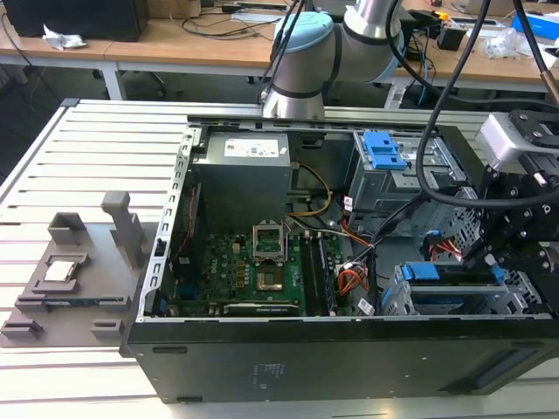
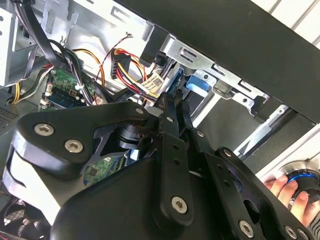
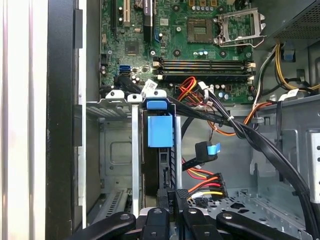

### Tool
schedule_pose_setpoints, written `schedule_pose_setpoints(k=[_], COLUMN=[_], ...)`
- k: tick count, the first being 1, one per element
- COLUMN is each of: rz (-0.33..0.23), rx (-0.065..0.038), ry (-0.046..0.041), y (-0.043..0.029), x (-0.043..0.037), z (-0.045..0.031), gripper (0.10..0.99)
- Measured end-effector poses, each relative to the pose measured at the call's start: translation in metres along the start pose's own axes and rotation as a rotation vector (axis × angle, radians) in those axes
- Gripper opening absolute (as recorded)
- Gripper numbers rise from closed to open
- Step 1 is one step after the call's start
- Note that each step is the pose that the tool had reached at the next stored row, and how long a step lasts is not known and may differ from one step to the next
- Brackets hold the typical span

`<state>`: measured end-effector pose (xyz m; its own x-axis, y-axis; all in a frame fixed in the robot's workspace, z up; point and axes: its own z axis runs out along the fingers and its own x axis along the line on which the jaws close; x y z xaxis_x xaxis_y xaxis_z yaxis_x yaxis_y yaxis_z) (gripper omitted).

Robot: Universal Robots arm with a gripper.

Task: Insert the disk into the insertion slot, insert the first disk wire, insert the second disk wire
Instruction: 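Insert the first disk wire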

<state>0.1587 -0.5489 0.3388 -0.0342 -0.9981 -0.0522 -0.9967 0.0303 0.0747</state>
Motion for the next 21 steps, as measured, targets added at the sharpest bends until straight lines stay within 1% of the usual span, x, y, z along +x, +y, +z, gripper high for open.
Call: schedule_pose_setpoints(k=[3,6,9,12,13,14,16,17,18,19,21], rz=[0.0,0.0,0.0,0.0,0.0,0.0,0.0,0.0,0.001,0.001,0.002], rx=[0.0,0.0,0.0,0.0,0.0,0.0,0.0,0.0,0.0,0.001,0.001], ry=[-0.0001,0.0021,0.0026,0.0013,0.0019,0.0033,0.0041,0.0055,0.0074,0.0138,0.0235], y=[-0.0002,-0.0004,-0.0004,-0.0004,-0.0004,-0.0004,0.0002,0.0007,0.0011,0.0018,0.0027], x=[0.0001,0.0002,0.0003,0.0003,0.0003,0.0003,-0.0001,-0.0006,-0.0011,-0.0031,-0.0064], z=[0.0026,0.0051,0.0053,0.0061,0.0059,0.0051,-0.0026,-0.0087,-0.0133,-0.0217,-0.032], gripper=[0.173,0.173,0.173,0.18,0.247,0.247,0.247,0.247,0.247,0.247,0.231])
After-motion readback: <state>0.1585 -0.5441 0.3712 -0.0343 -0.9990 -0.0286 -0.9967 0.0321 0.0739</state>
